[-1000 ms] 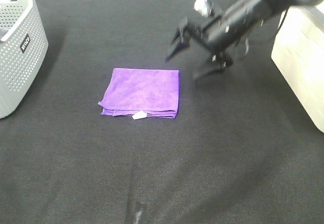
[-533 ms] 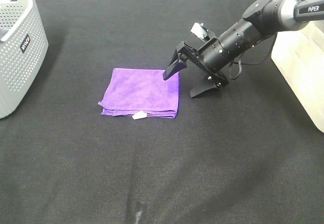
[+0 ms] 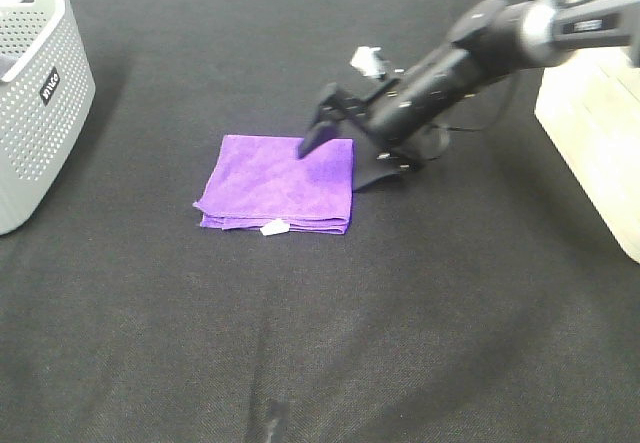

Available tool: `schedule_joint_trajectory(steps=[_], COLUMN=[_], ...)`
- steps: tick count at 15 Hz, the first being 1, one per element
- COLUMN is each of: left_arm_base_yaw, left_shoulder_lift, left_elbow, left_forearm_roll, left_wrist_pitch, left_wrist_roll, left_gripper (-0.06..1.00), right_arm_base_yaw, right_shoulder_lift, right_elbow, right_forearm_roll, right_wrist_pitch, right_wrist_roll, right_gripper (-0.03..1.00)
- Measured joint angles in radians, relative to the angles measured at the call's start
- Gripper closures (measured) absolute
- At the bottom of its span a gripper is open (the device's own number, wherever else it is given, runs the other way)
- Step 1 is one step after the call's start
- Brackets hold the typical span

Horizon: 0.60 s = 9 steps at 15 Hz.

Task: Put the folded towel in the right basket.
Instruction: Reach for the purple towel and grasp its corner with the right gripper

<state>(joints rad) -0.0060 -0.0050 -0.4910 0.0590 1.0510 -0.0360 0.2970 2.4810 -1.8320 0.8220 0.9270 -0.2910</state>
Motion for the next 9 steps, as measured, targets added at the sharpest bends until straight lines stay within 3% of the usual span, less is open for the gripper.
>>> schedule_joint_trajectory(steps=[3, 5, 8, 9], left_arm_base_yaw=[0.000, 0.000, 0.000, 0.000], left_shoulder_lift=[0.000, 0.000, 0.000, 0.000], left_elbow=[0.000, 0.000, 0.000, 0.000], left_forearm_roll=[0.000, 0.000, 0.000, 0.000], left_wrist_pitch=[0.000, 0.000, 0.000, 0.000], left_wrist_roll=[0.000, 0.000, 0.000, 0.000], left_gripper=[-0.04, -0.04, -0.04, -0.04], right_arm_base_yaw=[0.088, 0.115, 0.116, 0.116], right_shoulder_lift=[0.008, 0.013, 0.019, 0.019], right_elbow=[-0.006, -0.007, -0.003, -0.003], right_forearm_roll=[-0.002, -0.023, -0.075, -0.075], right_wrist_pitch=[-0.110, -0.157, -0.180, -0.180], right_wrist_roll=[0.016, 0.029, 0.030, 0.030], right_gripper=[0.22, 0.40, 0.86, 0.86])
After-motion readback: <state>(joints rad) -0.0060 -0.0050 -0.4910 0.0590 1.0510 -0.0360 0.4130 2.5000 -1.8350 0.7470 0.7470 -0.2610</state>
